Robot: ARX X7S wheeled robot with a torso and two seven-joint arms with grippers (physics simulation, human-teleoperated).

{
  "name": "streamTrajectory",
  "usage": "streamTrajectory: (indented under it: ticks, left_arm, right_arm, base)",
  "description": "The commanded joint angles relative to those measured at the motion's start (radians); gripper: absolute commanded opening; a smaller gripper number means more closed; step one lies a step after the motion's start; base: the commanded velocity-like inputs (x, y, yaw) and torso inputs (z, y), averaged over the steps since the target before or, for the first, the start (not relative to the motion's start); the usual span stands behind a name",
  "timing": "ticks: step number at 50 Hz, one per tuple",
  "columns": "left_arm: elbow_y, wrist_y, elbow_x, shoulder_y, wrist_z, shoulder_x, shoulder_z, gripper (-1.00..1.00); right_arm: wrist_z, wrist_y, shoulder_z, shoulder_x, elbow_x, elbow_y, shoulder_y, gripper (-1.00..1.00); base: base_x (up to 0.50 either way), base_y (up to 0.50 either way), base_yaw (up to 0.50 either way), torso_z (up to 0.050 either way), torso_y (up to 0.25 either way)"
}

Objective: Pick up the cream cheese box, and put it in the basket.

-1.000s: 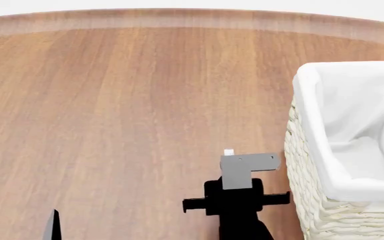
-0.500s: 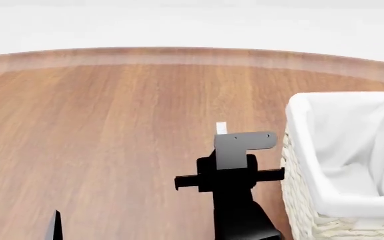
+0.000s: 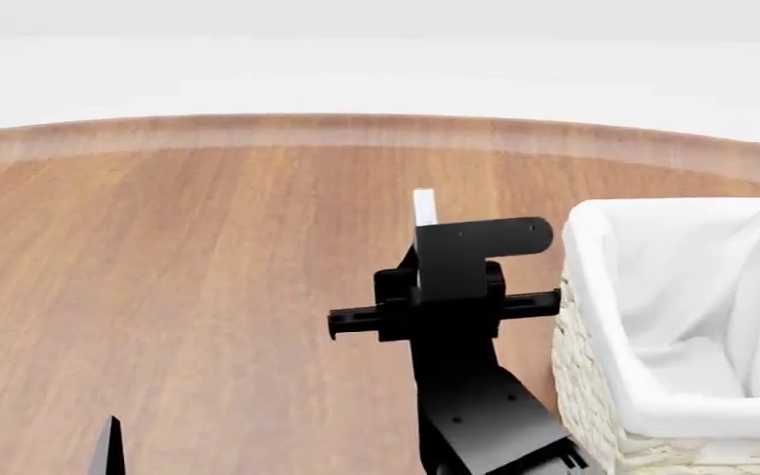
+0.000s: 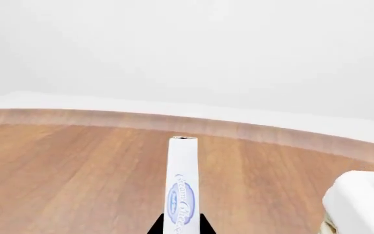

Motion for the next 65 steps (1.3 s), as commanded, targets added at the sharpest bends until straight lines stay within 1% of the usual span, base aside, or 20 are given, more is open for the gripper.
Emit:
streamTrajectory:
  ticks: [1, 4, 19, 28, 32, 36, 39, 46, 47, 49, 50, 52, 56, 61, 65]
  left_arm:
    - [0.000, 0.004, 0.002, 0.000, -0.003, -0.004, 0.001, 1.00]
    - [-0.002, 0.008, 0.000, 0.000, -0.003, -0.003, 0.001, 1.00]
    - [-0.013, 0.029, 0.011, 0.001, -0.007, -0.004, 0.004, 1.00]
    - [-0.008, 0.028, 0.014, 0.005, -0.011, -0.006, 0.008, 1.00]
    - [-0.006, 0.027, 0.015, 0.005, -0.013, -0.006, 0.011, 1.00]
    - [-0.004, 0.026, 0.016, 0.005, -0.014, -0.006, 0.014, 1.00]
    - [-0.005, 0.026, 0.017, 0.005, -0.014, -0.007, 0.016, 1.00]
    - [-0.002, 0.026, 0.008, 0.004, -0.018, -0.010, 0.010, 1.00]
    - [-0.005, 0.027, 0.009, 0.003, -0.018, -0.009, 0.011, 1.00]
    - [-0.008, 0.028, 0.009, 0.003, -0.017, -0.009, 0.013, 1.00]
    - [-0.011, 0.028, 0.012, 0.001, -0.016, -0.008, 0.016, 1.00]
    - [-0.010, 0.028, 0.011, 0.001, -0.017, -0.008, 0.016, 1.00]
    - [-0.020, 0.031, 0.016, -0.003, -0.015, -0.006, 0.023, 1.00]
    - [-0.022, 0.028, 0.012, -0.008, -0.015, -0.007, 0.022, 1.00]
    - [-0.026, 0.027, 0.012, -0.012, -0.016, -0.005, 0.025, 1.00]
  right_arm:
    - [0.072, 0.066, 0.007, 0.079, -0.015, -0.219, 0.014, -1.00]
    - [0.091, 0.082, 0.009, 0.099, -0.010, -0.271, 0.019, -1.00]
    - [0.232, 0.215, 0.011, 0.244, 0.017, -0.685, 0.085, -1.00]
    - [0.324, 0.295, 0.060, 0.346, 0.080, -0.933, 0.152, -1.00]
    - [0.345, 0.315, 0.089, 0.380, 0.107, -0.983, 0.184, -1.00]
    - [0.353, 0.323, 0.107, 0.402, 0.120, -1.000, 0.200, -1.00]
    - [0.353, 0.326, 0.137, 0.438, 0.145, -1.012, 0.216, -1.00]
    - [0.242, 0.308, 0.200, 0.523, 0.226, -0.986, 0.248, -1.00]
    - [0.196, 0.308, 0.207, 0.553, 0.244, -0.979, 0.250, -1.00]
    - [0.173, 0.294, 0.235, 0.581, 0.285, -0.968, 0.240, -1.00]
    - [0.164, 0.287, 0.248, 0.613, 0.295, -0.966, 0.228, -1.00]
    - [0.158, 0.282, 0.256, 0.627, 0.306, -0.968, 0.220, -1.00]
    - [0.157, 0.279, 0.275, 0.730, 0.316, -0.969, 0.171, -1.00]
    - [0.113, 0.322, 0.264, 0.768, 0.332, -0.890, 0.169, -1.00]
    - [0.076, 0.333, 0.234, 0.741, 0.295, -0.735, 0.155, -1.00]
  base:
    - [0.00, 0.00, 0.00, 0.000, 0.250]
    - [0.00, 0.00, 0.00, 0.000, 0.227]
    - [0.00, 0.00, 0.00, 0.000, 0.002]
    - [0.00, 0.00, 0.00, 0.000, 0.000]
    - [0.00, 0.00, 0.00, 0.000, 0.000]
    - [0.00, 0.00, 0.00, 0.000, 0.000]
    - [0.00, 0.00, 0.00, 0.000, 0.000]
    - [0.00, 0.00, 0.00, 0.000, 0.000]
    - [0.00, 0.00, 0.00, 0.000, 0.000]
    - [0.00, 0.00, 0.00, 0.000, 0.000]
    - [0.00, 0.00, 0.00, 0.000, 0.000]
    - [0.00, 0.00, 0.00, 0.000, 0.000]
    - [0.00, 0.00, 0.00, 0.000, 0.000]
    - [0.00, 0.00, 0.00, 0.000, 0.000]
    - [0.00, 0.00, 0.00, 0.000, 0.000]
